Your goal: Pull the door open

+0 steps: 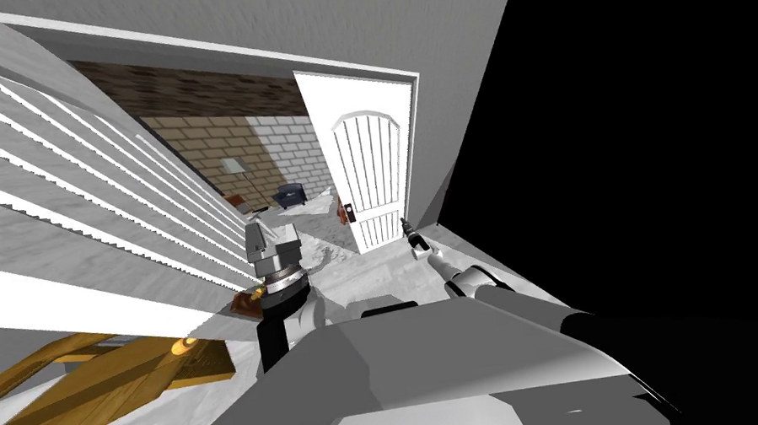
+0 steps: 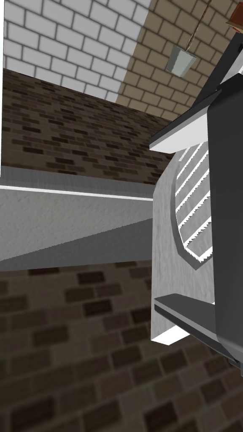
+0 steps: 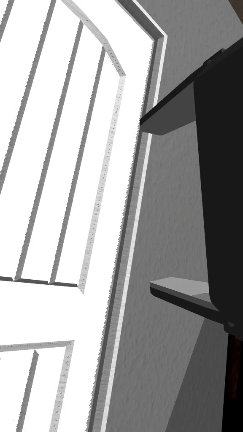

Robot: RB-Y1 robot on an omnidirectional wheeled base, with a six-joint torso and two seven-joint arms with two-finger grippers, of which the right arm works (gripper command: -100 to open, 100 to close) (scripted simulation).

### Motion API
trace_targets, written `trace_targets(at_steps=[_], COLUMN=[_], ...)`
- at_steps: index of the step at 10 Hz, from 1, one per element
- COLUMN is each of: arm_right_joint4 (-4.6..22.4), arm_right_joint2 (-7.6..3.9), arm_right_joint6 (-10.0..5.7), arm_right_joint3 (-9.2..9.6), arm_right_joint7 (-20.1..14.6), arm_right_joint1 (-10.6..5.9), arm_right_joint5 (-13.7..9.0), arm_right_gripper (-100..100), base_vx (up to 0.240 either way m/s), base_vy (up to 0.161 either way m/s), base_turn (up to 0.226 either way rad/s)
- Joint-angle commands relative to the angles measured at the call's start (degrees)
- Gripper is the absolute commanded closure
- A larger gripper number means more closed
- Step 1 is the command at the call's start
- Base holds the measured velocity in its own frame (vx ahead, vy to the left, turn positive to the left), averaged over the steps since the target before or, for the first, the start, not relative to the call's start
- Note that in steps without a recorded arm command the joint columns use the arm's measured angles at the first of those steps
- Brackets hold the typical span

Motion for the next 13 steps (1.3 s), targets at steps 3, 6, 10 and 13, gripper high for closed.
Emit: trace_targets(at_steps=[3, 6, 10, 13], arm_right_joint4=[0.57, 2.01, 3.08, 3.47], arm_right_joint2=[-1.43, 1.48, 5.41, 7.5], arm_right_joint6=[-0.13, -0.76, -1.24, -1.51], arm_right_joint3=[-1.62, -2.81, -3.52, -3.78], arm_right_joint7=[2.57, 3.73, 4.06, 4.09], arm_right_joint1=[-0.89, -1.39, -1.49, -1.52], arm_right_joint5=[-1.51, -3.07, -4.15, -4.64], arm_right_gripper=[-100, -100, -100, -100], base_vx=[-0.079, 0.072, 0.176, 0.178], base_vy=[0.033, 0.033, 0.061, 0.077], base_turn=[0.163, 0.183, 0.047, 0.018])
